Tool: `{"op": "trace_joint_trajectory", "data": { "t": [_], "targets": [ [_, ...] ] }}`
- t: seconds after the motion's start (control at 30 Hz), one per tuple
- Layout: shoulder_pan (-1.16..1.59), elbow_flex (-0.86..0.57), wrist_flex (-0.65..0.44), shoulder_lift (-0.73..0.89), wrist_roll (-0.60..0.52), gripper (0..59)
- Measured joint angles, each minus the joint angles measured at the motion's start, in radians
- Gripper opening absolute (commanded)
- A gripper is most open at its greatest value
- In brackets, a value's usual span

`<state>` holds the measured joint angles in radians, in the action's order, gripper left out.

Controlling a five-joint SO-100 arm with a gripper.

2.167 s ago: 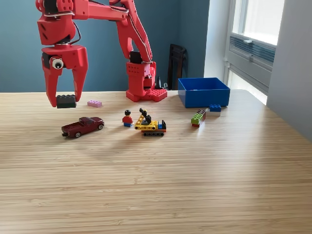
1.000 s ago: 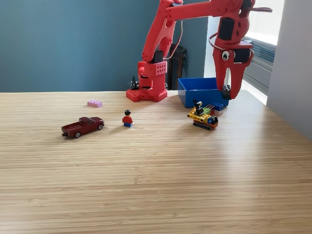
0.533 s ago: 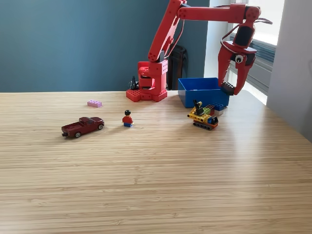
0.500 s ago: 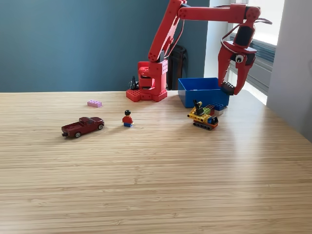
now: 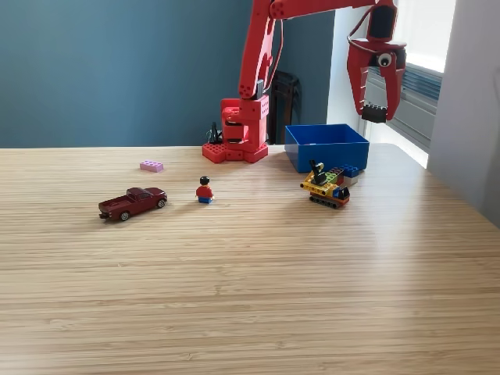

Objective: Grasp a lego block and put it in the bin.

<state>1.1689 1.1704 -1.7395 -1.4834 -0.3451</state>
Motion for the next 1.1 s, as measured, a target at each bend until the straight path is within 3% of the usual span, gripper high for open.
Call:
{"op": "trace_joint_trajectory", "data": {
  "t": [0.43, 0.6, 0.8, 1.1],
  "targets": [
    [0.081, 0.258, 0.0, -0.222, 0.048, 0.0],
    [0.084, 0.256, 0.0, -0.291, 0.087, 0.0],
    [0.12, 0.14, 0.0, -0.37, 0.138, 0.0],
    [0.127, 0.304, 0.0, -0.388, 0.138, 0.0]
  ]
}}
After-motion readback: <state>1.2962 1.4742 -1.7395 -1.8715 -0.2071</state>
